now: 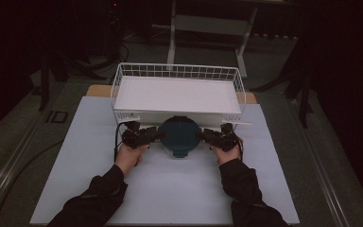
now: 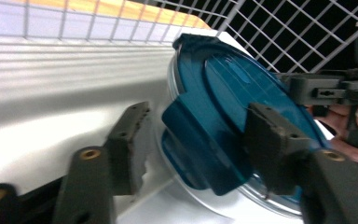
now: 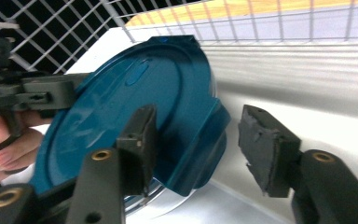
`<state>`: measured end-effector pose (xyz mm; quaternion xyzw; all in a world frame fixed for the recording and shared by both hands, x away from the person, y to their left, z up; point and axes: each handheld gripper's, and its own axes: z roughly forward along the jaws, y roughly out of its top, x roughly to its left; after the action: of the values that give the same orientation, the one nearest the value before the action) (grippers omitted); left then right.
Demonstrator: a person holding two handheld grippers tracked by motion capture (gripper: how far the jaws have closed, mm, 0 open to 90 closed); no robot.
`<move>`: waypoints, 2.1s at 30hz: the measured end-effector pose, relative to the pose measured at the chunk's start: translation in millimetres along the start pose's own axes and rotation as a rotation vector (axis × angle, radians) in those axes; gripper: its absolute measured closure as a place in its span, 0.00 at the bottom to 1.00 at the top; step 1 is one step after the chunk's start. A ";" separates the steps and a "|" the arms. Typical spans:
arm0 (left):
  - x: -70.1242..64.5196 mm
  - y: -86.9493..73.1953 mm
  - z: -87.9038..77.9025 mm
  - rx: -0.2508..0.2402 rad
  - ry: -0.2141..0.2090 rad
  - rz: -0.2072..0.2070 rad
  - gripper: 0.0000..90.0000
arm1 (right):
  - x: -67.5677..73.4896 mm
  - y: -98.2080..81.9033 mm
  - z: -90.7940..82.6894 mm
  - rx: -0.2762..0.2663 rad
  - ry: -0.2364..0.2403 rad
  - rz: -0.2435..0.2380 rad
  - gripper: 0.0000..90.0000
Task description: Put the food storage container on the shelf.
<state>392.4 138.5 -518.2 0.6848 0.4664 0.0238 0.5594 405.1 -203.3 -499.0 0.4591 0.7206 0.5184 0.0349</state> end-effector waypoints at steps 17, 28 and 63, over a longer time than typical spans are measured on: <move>-5.9 6.8 -0.5 -0.012 0.073 0.064 0.35 | 10.8 2.7 -2.7 -0.019 -0.051 -0.016 0.46; -24.0 3.0 -22.4 0.031 -0.059 0.129 0.00 | 24.4 -2.7 -24.3 -0.022 -0.064 -0.074 0.45; -67.0 -44.5 -91.6 0.021 -0.087 0.238 0.00 | 90.9 -48.7 4.9 0.187 0.061 -0.200 1.00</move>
<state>276.6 159.3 -486.3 0.7414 0.3573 0.0553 0.5653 324.8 -138.4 -500.5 0.3705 0.8086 0.4565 0.0216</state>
